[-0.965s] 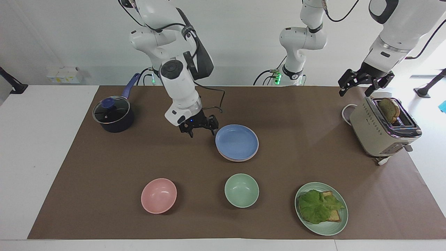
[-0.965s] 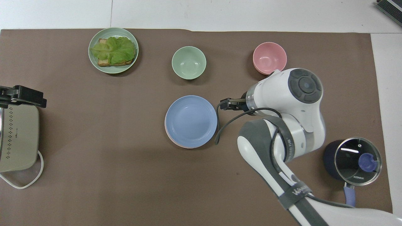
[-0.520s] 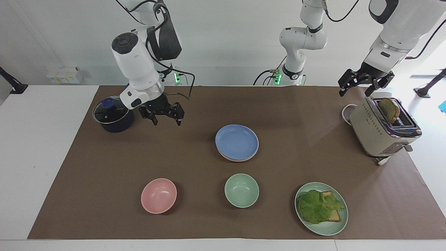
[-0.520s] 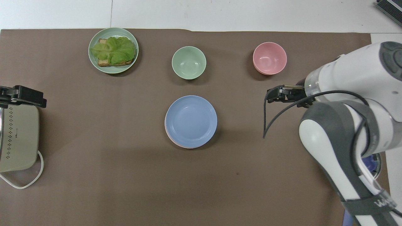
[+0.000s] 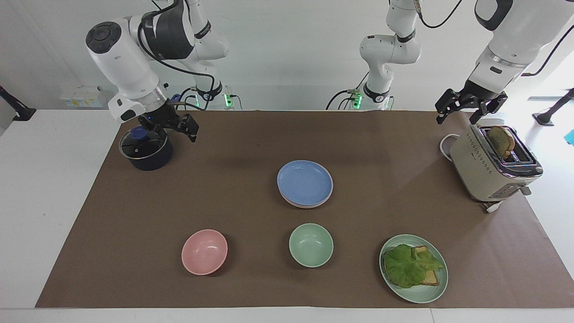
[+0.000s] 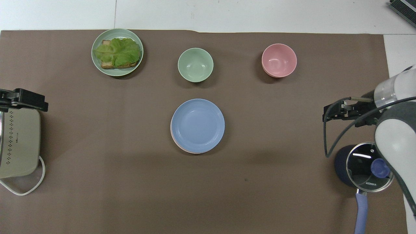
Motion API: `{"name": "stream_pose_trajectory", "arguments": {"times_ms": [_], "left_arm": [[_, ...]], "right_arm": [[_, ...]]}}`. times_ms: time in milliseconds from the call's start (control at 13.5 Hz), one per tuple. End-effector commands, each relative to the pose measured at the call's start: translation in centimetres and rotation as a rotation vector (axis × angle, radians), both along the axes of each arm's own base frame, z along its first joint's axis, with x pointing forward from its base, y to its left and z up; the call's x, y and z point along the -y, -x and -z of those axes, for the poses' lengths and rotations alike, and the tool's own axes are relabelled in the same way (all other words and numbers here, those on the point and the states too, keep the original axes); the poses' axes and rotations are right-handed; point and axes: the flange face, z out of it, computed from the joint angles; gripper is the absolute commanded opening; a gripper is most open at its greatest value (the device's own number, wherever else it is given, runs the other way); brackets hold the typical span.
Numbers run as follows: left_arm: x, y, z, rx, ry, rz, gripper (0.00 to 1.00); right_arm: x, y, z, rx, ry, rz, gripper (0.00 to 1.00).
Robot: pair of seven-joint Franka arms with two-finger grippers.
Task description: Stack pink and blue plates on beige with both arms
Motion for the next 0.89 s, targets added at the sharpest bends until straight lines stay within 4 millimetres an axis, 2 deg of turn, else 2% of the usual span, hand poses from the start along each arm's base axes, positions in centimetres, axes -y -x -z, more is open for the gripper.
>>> {"name": "stream_pose_trajectory", "arguments": {"times_ms": [0,74,223,594,817], "left_arm": [[-0.3,0.3,0.0,-0.007,-0.010,0.009,1.00],[-0.4,0.3,0.0,-0.006,-0.011,0.009,1.00],[-0.3,0.3,0.0,-0.007,-0.010,0.009,1.00],[-0.3,0.3,0.0,-0.007,-0.010,0.009,1.00],[-0.3,0.3,0.0,-0.007,-0.010,0.009,1.00]], "right_arm": [[2.5,1.5,-1.9,0.004,0.042,-0.051,1.00],[3.3,1.9,-2.5,0.009,0.047,-0.064,1.00],[3.7,2.3,-4.0,0.036,0.058,-0.102,1.00],[2.7,2.3,-9.9,0.132,0.065,-0.120,1.00],[3.1,2.8,-11.6,0.125,0.066,-0.129,1.00]]}}
